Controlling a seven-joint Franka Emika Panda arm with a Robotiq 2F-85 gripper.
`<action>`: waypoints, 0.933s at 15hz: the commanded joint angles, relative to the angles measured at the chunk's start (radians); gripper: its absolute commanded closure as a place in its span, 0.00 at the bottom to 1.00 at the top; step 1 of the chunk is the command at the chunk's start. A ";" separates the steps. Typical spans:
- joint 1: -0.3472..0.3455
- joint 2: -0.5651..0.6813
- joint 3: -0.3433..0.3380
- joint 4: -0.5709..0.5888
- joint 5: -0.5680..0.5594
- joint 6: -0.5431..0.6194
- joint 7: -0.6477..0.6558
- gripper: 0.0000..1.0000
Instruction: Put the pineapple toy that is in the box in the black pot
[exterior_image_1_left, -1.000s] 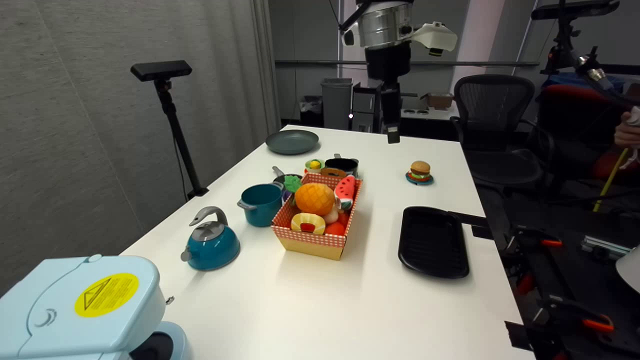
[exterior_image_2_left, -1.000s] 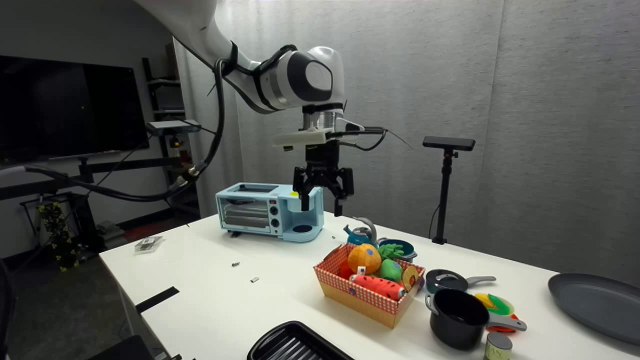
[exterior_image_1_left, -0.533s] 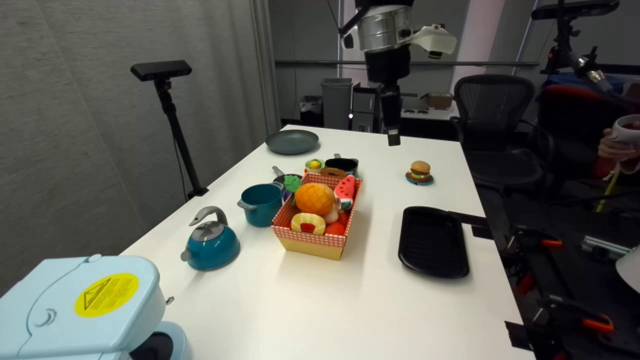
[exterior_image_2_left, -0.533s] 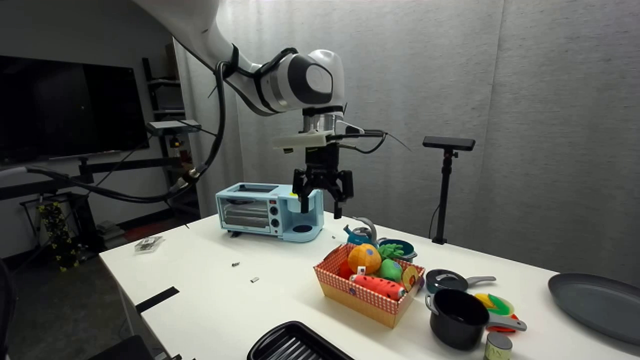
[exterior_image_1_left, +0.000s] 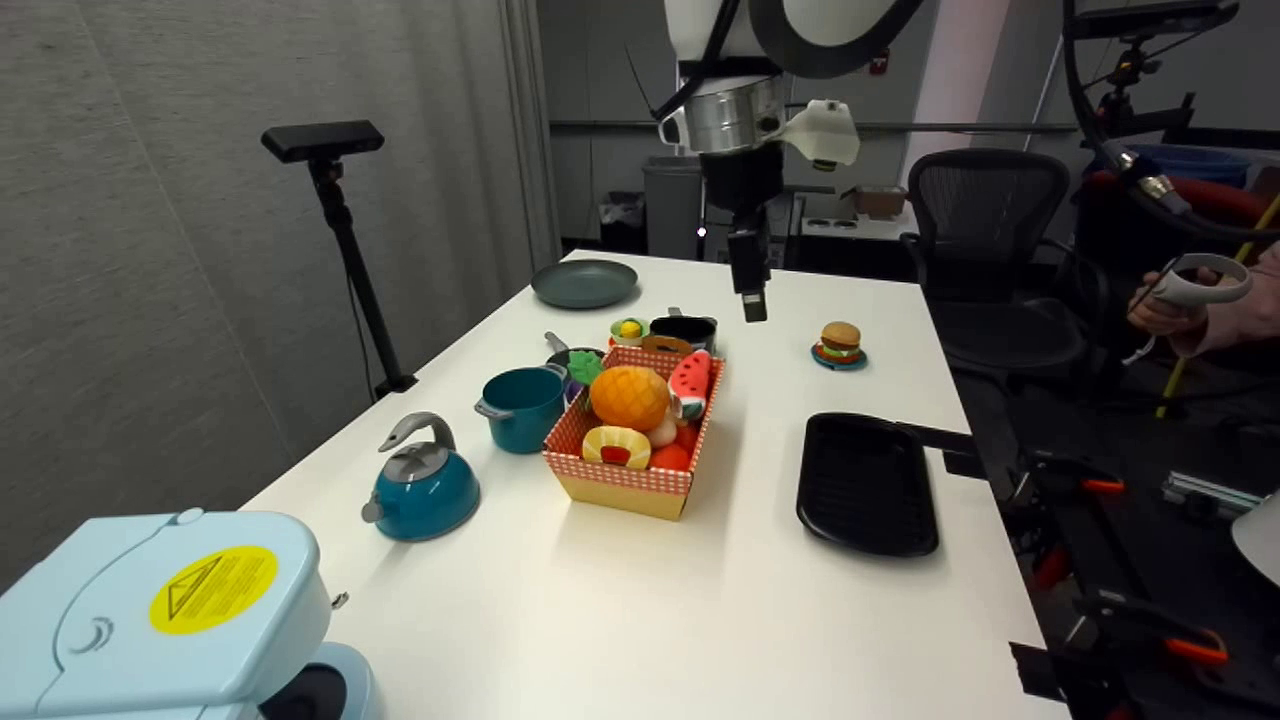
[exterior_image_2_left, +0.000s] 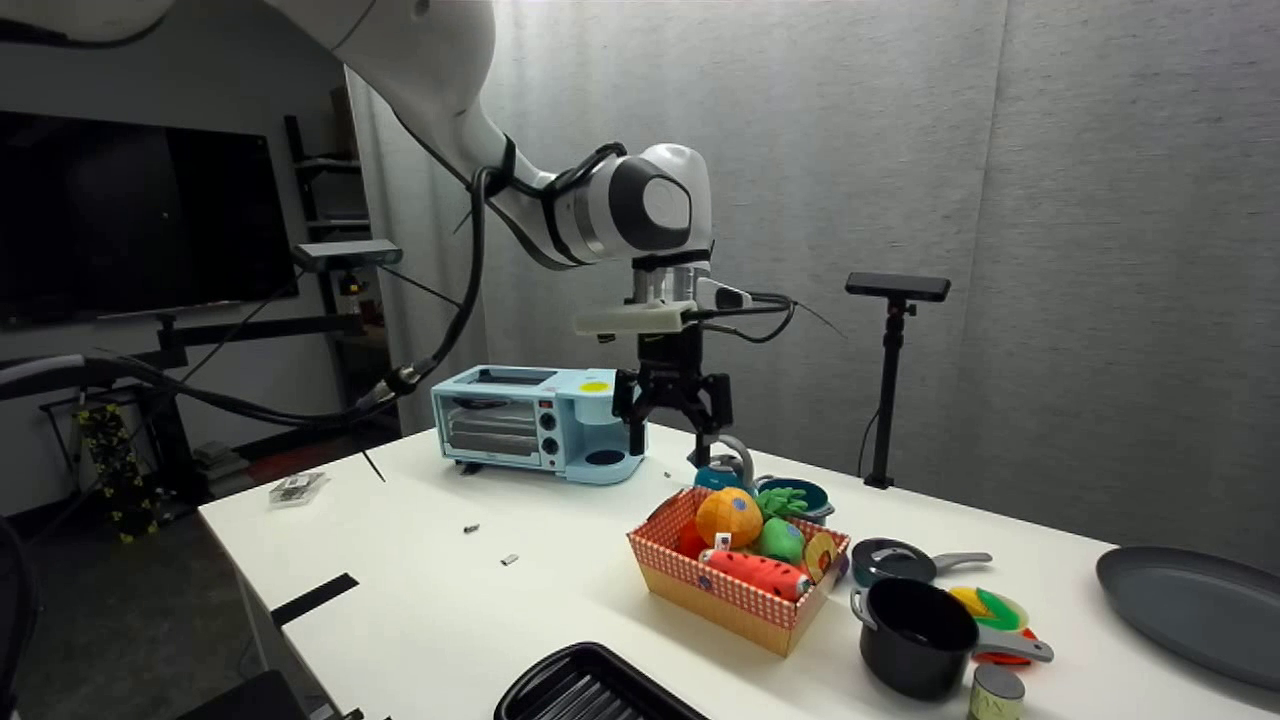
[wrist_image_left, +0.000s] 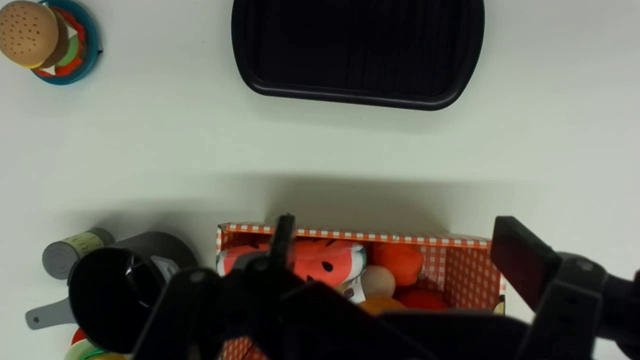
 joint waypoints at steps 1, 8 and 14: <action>-0.006 0.090 -0.012 0.086 -0.043 0.056 0.039 0.00; 0.001 0.191 -0.023 0.175 -0.054 0.092 0.065 0.00; 0.007 0.274 -0.013 0.269 -0.035 0.061 0.060 0.00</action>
